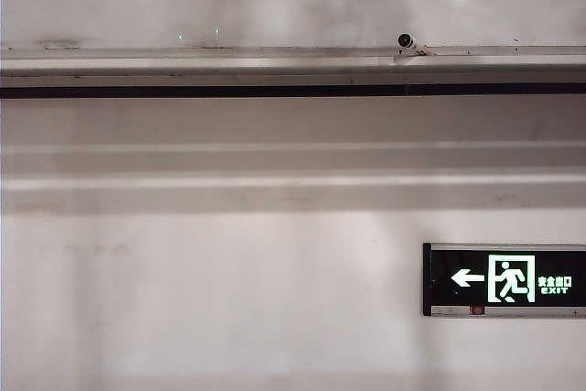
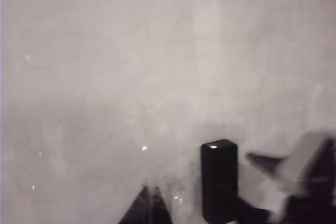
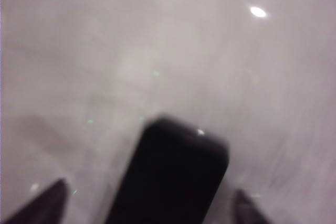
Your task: Wipe the whiteboard clean using the black magnetic whiteboard eraser attached to the whiteboard.
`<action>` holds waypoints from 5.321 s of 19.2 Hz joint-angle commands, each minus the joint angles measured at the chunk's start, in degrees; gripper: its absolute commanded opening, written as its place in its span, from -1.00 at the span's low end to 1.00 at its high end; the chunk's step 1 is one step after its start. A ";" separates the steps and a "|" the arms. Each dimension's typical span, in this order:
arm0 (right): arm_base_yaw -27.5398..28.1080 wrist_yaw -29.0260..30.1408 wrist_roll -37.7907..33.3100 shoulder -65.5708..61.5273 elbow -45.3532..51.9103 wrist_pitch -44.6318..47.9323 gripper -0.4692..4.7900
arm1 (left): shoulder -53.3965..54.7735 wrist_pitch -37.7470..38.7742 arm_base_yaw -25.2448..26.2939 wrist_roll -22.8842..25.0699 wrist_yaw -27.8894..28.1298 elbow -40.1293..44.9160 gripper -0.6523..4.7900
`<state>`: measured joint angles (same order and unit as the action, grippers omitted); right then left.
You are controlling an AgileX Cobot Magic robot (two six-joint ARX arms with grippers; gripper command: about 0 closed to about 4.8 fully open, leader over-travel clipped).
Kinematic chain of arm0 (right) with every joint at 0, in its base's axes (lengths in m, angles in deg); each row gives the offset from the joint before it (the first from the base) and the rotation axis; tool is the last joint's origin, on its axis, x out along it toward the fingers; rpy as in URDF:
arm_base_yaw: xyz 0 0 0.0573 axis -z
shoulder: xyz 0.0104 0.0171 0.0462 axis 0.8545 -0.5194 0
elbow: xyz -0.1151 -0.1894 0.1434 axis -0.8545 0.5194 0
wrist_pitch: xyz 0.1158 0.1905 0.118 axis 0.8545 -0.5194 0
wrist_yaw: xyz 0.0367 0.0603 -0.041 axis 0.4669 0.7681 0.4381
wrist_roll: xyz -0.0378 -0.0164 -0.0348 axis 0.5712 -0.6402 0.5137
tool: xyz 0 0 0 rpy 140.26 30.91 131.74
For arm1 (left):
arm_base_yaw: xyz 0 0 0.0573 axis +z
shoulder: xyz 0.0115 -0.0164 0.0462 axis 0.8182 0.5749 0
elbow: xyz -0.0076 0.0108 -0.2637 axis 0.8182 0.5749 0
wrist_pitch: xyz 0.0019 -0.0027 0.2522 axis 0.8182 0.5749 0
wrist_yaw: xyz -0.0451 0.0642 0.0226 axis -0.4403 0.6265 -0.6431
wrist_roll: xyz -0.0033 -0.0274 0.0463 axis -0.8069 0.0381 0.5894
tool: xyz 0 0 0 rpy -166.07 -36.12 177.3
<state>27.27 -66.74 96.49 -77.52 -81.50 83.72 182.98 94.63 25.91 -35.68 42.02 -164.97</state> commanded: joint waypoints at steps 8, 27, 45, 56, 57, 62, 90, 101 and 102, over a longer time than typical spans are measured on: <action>-0.07 -6.95 -2.89 -9.68 -0.28 17.20 0.73 | -0.39 2.25 -0.02 -1.33 -2.29 -0.13 -0.78; 4.20 -18.14 4.11 -4.87 -0.39 15.06 -0.38 | -0.37 2.25 -0.02 -2.23 -3.91 -0.13 -0.78; 11.54 -11.34 3.54 0.74 -0.35 10.51 -0.19 | -0.33 4.13 -0.02 -2.45 -3.91 -0.07 -0.78; 11.58 -10.34 3.58 0.76 -0.35 11.06 0.31 | -0.37 4.98 -0.02 -4.15 -4.13 -0.09 -0.78; 11.61 -10.34 3.58 0.76 -0.35 10.99 0.31 | -0.37 5.05 -0.02 -4.15 -4.13 -0.09 -0.78; 11.61 -11.69 3.61 0.76 -0.35 9.01 0.34 | -0.42 5.29 -0.02 -4.15 -4.15 -0.11 -0.78; 7.76 5.31 -12.59 71.12 77.81 -14.29 -0.82 | -40.61 42.12 -0.02 -7.74 2.49 17.00 -0.78; 7.72 4.57 -12.57 77.16 90.38 -13.66 -0.53 | -77.29 -17.35 0.02 -13.86 -1.73 102.95 -0.78; 7.72 5.70 -12.57 77.13 90.40 -15.04 -0.53 | -78.29 -22.49 0.02 -15.74 -1.75 109.50 -0.78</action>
<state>35.09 -62.76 83.99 -0.50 9.01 70.03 105.17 79.74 25.91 -48.75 40.64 -59.92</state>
